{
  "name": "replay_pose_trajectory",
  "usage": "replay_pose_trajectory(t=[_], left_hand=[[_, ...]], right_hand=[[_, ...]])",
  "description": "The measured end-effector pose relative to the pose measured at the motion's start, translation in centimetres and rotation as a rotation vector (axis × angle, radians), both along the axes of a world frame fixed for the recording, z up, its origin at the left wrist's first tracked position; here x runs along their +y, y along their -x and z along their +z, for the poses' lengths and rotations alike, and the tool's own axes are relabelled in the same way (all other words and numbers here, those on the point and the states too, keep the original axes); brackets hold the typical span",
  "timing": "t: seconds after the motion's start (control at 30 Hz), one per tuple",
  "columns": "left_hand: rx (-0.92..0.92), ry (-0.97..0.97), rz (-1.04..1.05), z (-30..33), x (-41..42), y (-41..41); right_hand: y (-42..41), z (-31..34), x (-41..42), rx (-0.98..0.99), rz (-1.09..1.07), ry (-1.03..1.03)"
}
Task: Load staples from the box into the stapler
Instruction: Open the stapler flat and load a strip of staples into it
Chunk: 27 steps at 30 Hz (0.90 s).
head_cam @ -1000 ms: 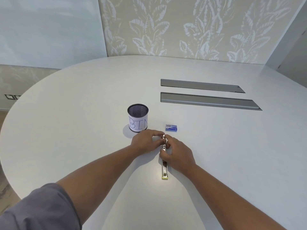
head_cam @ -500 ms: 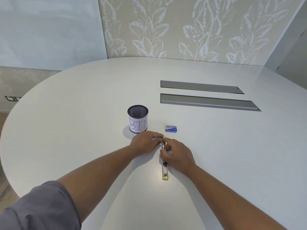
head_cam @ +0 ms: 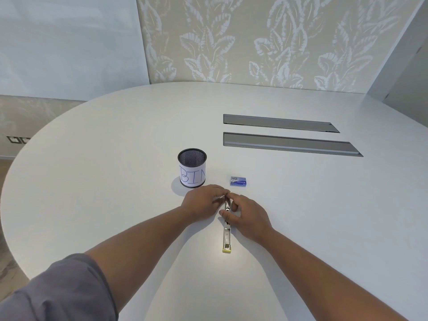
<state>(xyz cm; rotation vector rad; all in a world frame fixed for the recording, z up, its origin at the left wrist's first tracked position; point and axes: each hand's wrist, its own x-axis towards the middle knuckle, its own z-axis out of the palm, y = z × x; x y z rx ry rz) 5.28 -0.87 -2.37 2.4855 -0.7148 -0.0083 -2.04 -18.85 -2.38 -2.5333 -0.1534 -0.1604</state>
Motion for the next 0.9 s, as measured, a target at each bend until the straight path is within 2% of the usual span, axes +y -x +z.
replay_pose_trajectory(t=[0.33,0.6,0.9], left_hand=[[-0.040,-0.042,-0.031,0.1,0.1,0.3],[-0.107,-0.055,-0.049,0.2,0.0,0.7],[-0.146,-0.064,-0.086,0.2,0.0,0.7]], right_hand=[[0.4,-0.2,-0.1,-0.007,-0.021,-0.093],[1.0,-0.4,0.2,-0.109,0.008,-0.103],[1.6,-0.3,0.7,-0.119,0.031,-0.059]])
